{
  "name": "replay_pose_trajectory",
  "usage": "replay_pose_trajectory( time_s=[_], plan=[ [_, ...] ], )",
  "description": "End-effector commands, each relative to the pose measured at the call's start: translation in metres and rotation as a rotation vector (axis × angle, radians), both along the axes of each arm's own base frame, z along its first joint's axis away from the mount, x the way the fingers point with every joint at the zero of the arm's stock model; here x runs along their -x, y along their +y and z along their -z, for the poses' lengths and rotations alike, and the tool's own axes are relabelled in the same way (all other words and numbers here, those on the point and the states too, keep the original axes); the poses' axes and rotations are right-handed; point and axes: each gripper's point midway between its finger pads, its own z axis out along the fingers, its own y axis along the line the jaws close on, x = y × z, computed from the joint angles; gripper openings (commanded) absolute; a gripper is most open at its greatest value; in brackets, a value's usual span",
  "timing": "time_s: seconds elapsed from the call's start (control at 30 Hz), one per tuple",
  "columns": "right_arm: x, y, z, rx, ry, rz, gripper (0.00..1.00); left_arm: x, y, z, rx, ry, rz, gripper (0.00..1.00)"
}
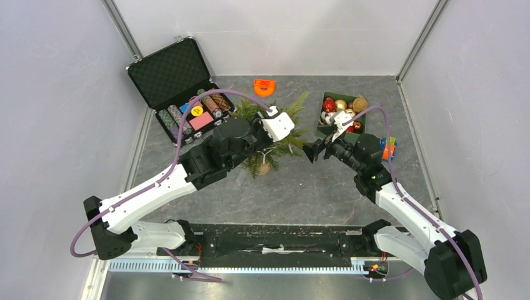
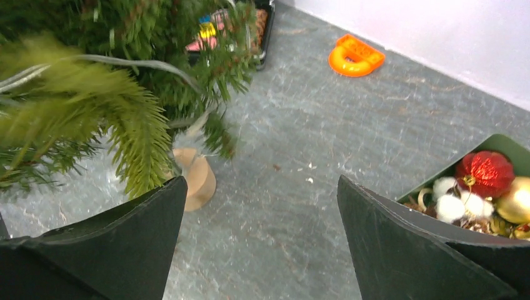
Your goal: Decorate the small christmas tree
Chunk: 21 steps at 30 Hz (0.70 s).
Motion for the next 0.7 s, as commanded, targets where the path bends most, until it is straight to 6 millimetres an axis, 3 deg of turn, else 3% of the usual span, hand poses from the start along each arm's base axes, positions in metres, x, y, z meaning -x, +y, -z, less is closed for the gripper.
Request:
replay_pose_trajectory(
  time_s=[0.0,0.1,0.2,0.33,0.4,0.57,0.67],
  plan=[
    [0.010,0.002,0.009,0.042,0.002,-0.045,0.93,0.009,-0.010,0.007,0.132,0.110,0.052,0.02],
    [0.012,0.003,0.009,0.038,0.002,-0.052,0.92,0.005,-0.010,0.017,0.139,0.146,0.054,0.03],
    [0.013,0.004,0.006,0.041,0.008,-0.057,0.93,0.002,-0.006,0.019,0.156,0.169,0.046,0.24],
    [0.012,0.003,0.002,0.035,0.010,-0.048,0.93,-0.001,0.008,0.005,0.180,0.138,0.015,0.49],
    [0.012,0.005,0.002,0.033,0.015,-0.057,0.93,-0.001,0.014,-0.003,0.183,0.121,0.002,0.57],
    [0.012,0.009,0.002,0.027,0.031,-0.074,0.93,0.002,0.019,-0.019,0.162,0.096,0.010,0.73],
    [0.011,0.010,0.002,0.024,0.036,-0.081,0.93,0.000,0.024,-0.027,0.134,0.075,-0.001,0.76]
  ],
)
